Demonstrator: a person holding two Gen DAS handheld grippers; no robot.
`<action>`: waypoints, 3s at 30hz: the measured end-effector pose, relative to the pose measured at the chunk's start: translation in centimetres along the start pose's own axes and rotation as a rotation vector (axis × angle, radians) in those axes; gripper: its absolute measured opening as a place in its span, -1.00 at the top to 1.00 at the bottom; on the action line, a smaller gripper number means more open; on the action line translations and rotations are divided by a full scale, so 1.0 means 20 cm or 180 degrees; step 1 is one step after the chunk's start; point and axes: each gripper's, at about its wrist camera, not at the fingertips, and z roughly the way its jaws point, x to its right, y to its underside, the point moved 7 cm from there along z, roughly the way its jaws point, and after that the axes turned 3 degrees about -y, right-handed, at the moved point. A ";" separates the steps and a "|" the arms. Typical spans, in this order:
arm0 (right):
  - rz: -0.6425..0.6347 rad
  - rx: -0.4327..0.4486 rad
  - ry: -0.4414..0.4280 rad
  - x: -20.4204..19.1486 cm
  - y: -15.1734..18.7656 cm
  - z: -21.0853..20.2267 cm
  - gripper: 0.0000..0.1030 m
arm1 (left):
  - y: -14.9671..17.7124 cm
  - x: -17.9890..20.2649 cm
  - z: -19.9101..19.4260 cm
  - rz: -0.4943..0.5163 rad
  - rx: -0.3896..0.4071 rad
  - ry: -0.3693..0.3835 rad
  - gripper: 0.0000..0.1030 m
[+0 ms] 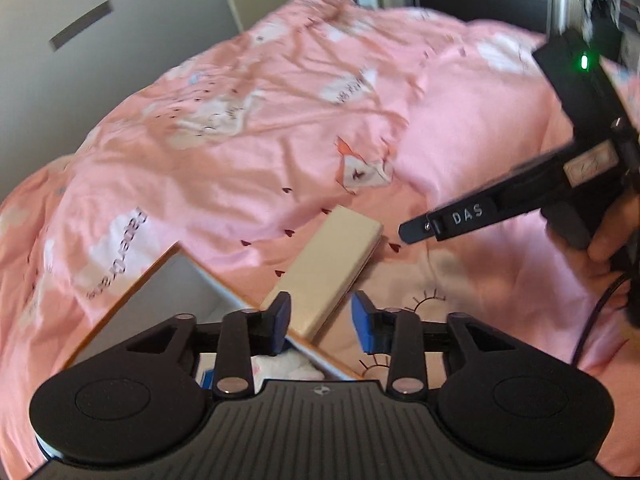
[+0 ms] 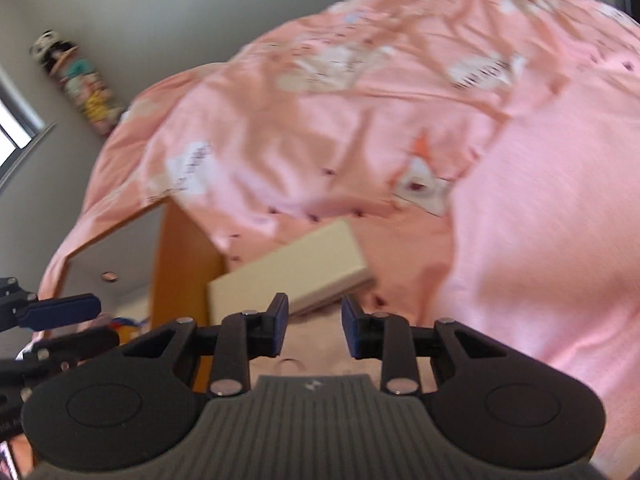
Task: Organize objects
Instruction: 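Move both grippers out of the box toward the cream box and tape measure, then grasp the cream box with left gripper while right gripper grasps yellow tape measure, then lower the cream box into the white box and open the left gripper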
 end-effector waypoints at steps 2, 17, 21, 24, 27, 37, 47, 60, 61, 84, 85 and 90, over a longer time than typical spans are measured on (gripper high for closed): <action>0.0020 -0.0016 0.0044 0.05 0.01 0.03 0.24 | -0.03 0.06 0.12 0.0234 -0.0143 -0.0060 0.02; 0.0144 -0.0179 -0.0004 0.21 0.02 0.20 0.28 | -0.06 0.24 0.70 0.1034 -0.0841 -0.0166 -0.32; 0.0206 -0.0182 -0.0054 0.22 0.02 0.20 0.28 | -0.07 0.24 0.77 0.1149 -0.0975 -0.0257 -0.34; 0.0222 -0.0203 -0.0042 0.23 0.02 0.21 0.28 | -0.08 0.23 0.82 0.1267 -0.0990 -0.0373 -0.34; 0.0219 -0.0217 -0.0036 0.23 0.02 0.22 0.28 | -0.09 0.19 0.82 0.1199 -0.0969 -0.0415 -0.16; -0.0106 -0.0164 -0.0172 0.14 0.03 0.23 0.27 | -0.22 -0.10 0.56 -0.0202 -0.0677 0.0180 0.35; -0.0635 -0.0173 -0.0312 -0.05 -0.02 0.26 0.26 | -0.24 -0.40 0.15 -0.1399 -0.0198 0.0634 0.37; -0.1635 -0.0594 -0.0245 -0.24 -0.06 0.51 -0.02 | -0.05 -0.78 -0.12 -0.1451 -0.0235 0.0199 0.37; -0.1667 -0.0641 -0.0247 -0.25 -0.05 0.54 -0.07 | -0.04 -0.79 -0.11 -0.1346 -0.0275 0.0130 0.37; -0.1899 -0.0724 -0.0021 -0.32 -0.04 0.70 -0.07 | 0.30 -0.45 0.43 0.1446 -0.0886 -0.0784 0.37; -0.1904 -0.0726 -0.0022 -0.32 -0.04 0.70 -0.07 | 0.31 -0.44 0.45 0.1441 -0.0904 -0.0780 0.37; -0.1874 -0.0735 -0.0040 -0.32 -0.04 0.69 -0.07 | 0.34 -0.41 0.52 0.1535 -0.0996 -0.0856 0.37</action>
